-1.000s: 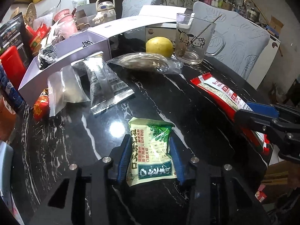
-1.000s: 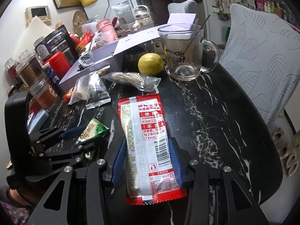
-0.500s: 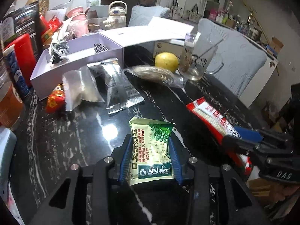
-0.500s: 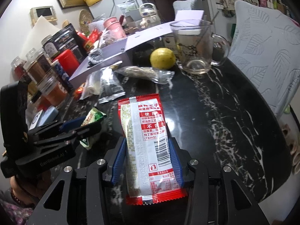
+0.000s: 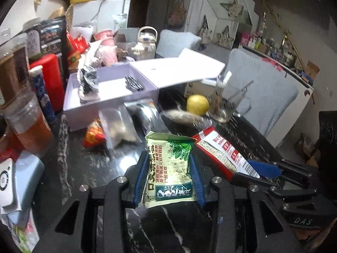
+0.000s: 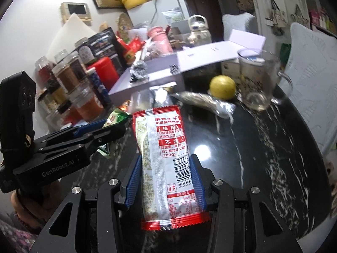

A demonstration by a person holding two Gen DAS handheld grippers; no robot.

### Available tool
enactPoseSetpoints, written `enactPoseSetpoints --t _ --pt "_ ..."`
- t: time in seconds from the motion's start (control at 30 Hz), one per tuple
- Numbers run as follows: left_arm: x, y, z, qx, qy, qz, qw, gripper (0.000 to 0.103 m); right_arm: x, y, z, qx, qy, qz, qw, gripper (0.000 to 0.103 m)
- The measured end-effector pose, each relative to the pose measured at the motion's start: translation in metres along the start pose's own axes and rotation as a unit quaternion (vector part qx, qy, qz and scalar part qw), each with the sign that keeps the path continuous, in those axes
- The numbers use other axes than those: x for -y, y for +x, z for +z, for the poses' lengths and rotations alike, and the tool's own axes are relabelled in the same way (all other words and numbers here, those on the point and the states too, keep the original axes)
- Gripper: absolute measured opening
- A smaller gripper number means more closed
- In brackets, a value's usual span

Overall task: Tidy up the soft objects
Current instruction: 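Lift both packets with both grippers toward the white box, then carry the green packet and red-white packet with both grippers over the open box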

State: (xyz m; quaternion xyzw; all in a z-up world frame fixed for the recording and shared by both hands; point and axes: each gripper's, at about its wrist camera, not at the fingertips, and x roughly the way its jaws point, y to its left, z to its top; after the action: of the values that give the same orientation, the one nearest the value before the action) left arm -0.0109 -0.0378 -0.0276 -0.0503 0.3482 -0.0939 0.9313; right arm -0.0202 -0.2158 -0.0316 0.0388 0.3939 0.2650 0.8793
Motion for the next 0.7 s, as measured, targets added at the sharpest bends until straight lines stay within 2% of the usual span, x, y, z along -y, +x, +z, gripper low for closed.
enactPoseSetpoints --t 0.37,0.7 --pt "-0.021 -0.022 0.032 0.055 -0.016 0.014 0.9983 0.039 -0.025 0.005 0.038 0.029 -0.037 0.027 0.999 0.045" --pt "-0.043 -0.019 0.068 0.091 -0.03 0.022 0.9952 0.039 -0.036 0.019 0.082 0.051 -0.062 0.035 0.996 0.045"
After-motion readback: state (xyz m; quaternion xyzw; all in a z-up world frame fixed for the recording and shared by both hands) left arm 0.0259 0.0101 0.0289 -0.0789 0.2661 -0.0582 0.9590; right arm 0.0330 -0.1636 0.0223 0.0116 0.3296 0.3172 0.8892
